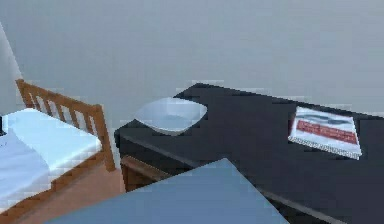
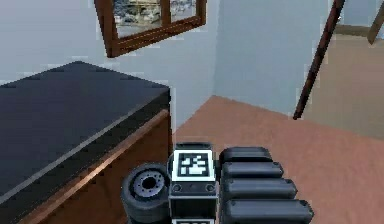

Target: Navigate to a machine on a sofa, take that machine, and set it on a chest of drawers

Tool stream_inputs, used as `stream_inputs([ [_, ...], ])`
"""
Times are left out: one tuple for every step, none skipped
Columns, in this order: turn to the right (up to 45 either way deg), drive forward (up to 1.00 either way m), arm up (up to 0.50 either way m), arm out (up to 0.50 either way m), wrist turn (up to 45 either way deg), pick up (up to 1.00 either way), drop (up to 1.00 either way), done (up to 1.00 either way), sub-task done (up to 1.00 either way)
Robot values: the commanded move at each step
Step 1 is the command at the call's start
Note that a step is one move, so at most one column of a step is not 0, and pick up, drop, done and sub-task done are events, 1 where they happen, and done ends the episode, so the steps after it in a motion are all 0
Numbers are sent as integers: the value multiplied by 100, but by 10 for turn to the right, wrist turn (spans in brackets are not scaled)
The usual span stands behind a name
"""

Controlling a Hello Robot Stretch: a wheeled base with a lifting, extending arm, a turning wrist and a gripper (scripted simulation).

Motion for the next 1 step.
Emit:
stream_inputs([
  [-150,0,0,0,0,0,0,0,0],
])
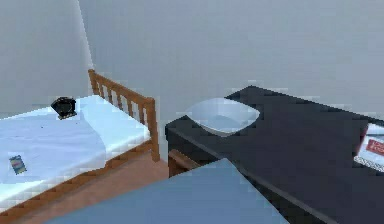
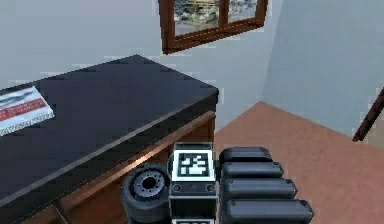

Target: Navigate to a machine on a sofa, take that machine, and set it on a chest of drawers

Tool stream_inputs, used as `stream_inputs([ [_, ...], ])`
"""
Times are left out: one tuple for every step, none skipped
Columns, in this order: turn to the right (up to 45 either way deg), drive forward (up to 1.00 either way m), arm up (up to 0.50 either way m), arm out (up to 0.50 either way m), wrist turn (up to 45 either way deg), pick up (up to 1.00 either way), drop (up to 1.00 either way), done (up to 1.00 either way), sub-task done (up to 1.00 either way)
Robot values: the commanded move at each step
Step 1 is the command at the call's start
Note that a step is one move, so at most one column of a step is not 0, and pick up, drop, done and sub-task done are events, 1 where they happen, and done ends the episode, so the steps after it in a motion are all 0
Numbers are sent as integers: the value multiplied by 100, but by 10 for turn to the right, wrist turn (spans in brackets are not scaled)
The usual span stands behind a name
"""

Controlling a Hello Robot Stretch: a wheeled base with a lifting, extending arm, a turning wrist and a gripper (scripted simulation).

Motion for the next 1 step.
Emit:
stream_inputs([
  [-30,0,0,0,0,0,0,0,0],
])
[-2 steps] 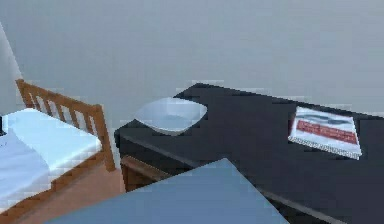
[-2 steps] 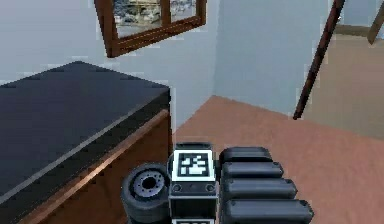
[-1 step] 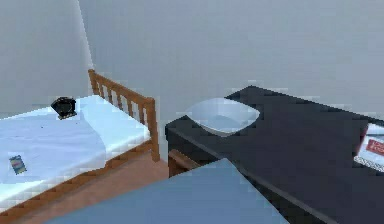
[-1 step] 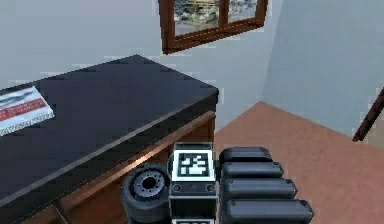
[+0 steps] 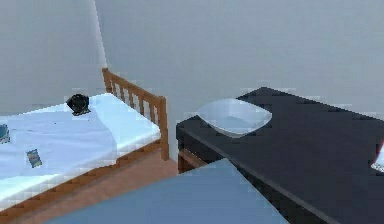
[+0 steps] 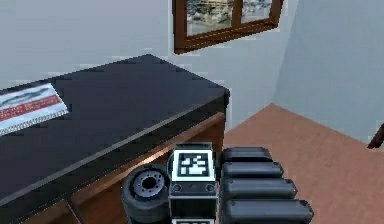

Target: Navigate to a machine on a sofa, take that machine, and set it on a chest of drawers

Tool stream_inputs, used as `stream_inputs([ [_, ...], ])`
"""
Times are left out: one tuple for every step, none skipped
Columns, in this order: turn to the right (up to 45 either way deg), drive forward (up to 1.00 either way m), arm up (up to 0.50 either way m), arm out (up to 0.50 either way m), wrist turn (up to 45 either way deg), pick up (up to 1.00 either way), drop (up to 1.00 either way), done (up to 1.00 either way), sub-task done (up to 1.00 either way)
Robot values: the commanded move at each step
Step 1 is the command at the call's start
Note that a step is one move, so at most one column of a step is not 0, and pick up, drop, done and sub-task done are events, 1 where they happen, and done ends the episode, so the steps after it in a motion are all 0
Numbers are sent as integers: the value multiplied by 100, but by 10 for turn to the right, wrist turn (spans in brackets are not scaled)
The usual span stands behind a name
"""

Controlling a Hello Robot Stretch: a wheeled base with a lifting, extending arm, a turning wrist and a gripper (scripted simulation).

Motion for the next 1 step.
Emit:
stream_inputs([
  [0,0,0,28,0,0,0,0,0],
])
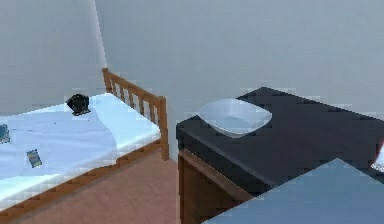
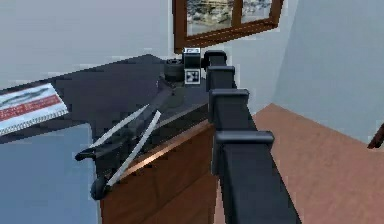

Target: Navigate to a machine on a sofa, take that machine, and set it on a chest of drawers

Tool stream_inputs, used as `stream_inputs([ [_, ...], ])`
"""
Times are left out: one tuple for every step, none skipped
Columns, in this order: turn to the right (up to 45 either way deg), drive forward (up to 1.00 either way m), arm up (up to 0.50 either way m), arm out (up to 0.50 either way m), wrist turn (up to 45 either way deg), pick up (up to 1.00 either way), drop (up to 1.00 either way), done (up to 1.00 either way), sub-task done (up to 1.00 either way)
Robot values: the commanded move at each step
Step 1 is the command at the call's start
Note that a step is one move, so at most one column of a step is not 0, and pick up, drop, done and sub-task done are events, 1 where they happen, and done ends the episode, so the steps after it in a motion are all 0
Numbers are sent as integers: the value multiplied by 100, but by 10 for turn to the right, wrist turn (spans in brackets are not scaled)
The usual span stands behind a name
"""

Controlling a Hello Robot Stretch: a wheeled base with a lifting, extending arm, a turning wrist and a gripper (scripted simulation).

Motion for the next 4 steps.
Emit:
stream_inputs([
  [0,0,0,0,390,0,0,0,0],
  [0,0,0,0,0,0,100,0,0],
  [0,0,0,-10,0,0,0,0,0],
  [0,0,0,0,0,0,0,100,0],
])
